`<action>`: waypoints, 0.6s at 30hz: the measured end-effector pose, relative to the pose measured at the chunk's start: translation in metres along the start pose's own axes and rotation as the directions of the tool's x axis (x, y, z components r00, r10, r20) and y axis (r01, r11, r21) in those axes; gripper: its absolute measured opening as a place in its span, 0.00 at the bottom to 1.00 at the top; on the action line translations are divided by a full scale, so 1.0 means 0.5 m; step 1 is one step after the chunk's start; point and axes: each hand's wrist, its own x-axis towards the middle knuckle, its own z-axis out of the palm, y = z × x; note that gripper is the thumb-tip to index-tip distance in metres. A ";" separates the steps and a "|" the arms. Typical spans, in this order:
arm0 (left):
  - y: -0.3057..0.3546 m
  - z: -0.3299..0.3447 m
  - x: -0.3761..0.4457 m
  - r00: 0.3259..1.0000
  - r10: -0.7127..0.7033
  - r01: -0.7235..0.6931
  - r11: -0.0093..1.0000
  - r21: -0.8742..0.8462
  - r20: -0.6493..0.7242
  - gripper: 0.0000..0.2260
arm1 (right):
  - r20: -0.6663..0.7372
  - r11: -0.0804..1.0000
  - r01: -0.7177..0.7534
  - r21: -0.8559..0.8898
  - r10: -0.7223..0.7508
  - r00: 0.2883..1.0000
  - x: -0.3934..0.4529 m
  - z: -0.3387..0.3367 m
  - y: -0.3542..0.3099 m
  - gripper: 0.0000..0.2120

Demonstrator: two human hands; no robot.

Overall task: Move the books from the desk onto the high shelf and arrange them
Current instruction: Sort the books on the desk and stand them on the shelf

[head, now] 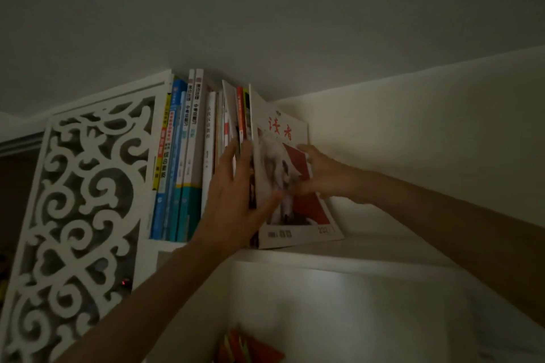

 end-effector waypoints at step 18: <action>-0.069 0.010 -0.002 0.972 0.039 -0.114 0.939 0.324 0.230 0.49 | 0.168 0.820 0.169 -0.547 -0.090 0.982 0.060 0.041 0.082 0.59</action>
